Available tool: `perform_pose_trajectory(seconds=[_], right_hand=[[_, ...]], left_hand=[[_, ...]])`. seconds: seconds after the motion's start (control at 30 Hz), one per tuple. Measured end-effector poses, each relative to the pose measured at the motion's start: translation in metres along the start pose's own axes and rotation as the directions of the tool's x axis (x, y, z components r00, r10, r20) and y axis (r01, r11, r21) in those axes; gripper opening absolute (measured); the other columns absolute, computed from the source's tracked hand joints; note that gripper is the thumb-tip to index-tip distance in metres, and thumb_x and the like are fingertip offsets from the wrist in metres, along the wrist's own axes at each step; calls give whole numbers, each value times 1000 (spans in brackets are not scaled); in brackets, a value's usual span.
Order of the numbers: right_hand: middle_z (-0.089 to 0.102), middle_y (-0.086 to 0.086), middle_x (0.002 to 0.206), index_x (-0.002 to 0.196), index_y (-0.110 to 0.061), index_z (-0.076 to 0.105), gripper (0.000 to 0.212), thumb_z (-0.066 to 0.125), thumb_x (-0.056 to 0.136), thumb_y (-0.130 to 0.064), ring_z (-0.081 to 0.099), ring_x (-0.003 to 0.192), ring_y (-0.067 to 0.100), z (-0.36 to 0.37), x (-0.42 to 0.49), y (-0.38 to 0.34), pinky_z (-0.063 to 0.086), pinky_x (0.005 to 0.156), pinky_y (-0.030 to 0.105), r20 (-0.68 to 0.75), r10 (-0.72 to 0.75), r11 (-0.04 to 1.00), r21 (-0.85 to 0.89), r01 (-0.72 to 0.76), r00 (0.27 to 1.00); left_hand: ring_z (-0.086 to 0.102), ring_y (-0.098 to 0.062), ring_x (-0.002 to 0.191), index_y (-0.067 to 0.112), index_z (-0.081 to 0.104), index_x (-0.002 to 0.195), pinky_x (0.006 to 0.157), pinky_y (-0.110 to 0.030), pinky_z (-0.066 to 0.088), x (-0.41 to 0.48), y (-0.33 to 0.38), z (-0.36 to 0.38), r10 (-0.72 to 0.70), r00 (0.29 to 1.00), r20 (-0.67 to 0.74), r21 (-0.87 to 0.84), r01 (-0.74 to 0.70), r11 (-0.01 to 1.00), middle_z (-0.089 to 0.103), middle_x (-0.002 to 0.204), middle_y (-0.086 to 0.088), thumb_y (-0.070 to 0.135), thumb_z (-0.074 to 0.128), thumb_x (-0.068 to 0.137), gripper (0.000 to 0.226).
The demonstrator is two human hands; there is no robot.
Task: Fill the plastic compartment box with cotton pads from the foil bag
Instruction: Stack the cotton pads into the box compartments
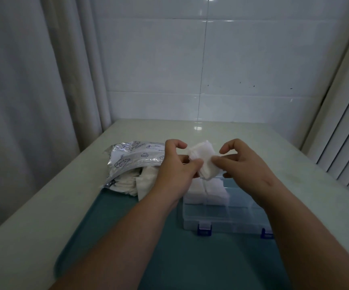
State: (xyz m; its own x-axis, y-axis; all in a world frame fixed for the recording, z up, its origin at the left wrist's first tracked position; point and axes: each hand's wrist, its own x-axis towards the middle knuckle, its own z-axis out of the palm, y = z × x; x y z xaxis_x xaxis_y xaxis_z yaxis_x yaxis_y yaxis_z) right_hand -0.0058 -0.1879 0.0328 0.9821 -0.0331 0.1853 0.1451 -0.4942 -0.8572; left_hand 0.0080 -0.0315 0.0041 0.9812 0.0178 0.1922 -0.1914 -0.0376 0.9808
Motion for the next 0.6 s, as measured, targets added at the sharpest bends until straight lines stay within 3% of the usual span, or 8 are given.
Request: perform_pose_trajectory(seconds=[0.13, 0.33, 0.43, 0.6], right_hand=[[70, -3, 88, 91, -22, 50, 14, 64, 90, -22, 68, 75, 18, -14, -1, 0, 56, 62, 28, 0, -1, 996, -84, 1, 1000], [67, 1, 90, 89, -20, 50, 17, 67, 88, -17, 69, 73, 21, -27, 3, 6, 60, 72, 39, 39, 94, 969, -233, -83, 995], [66, 6, 93, 100, -23, 46, 22, 65, 89, -21, 69, 69, 20, -31, 6, 10, 58, 60, 30, 5, 150, 951, -276, -143, 989], [64, 9, 89, 98, -25, 47, 16, 60, 92, -20, 66, 70, 23, -36, 9, 15, 60, 70, 38, -23, 147, 911, -386, -144, 989]], left_hand=[[71, -21, 85, 25, 39, 103, 72, -35, 62, 3, 9, 12, 6, 999, 37, 104, -10, 995, 67, 98, -10, 9, 66, 90, 34], [62, -26, 77, 22, 42, 77, 69, -39, 55, 8, 3, 37, 94, 994, 58, 419, -110, 901, 61, 80, -3, 16, 66, 89, 28], [57, -22, 70, 23, 46, 75, 64, -33, 49, 10, 2, 44, 70, 992, 106, 452, -111, 885, 56, 75, 0, 15, 64, 89, 24], [56, -17, 69, 26, 56, 79, 64, -32, 48, 11, 7, 56, 45, 984, 172, 485, -124, 866, 57, 74, 4, 20, 65, 90, 15]])
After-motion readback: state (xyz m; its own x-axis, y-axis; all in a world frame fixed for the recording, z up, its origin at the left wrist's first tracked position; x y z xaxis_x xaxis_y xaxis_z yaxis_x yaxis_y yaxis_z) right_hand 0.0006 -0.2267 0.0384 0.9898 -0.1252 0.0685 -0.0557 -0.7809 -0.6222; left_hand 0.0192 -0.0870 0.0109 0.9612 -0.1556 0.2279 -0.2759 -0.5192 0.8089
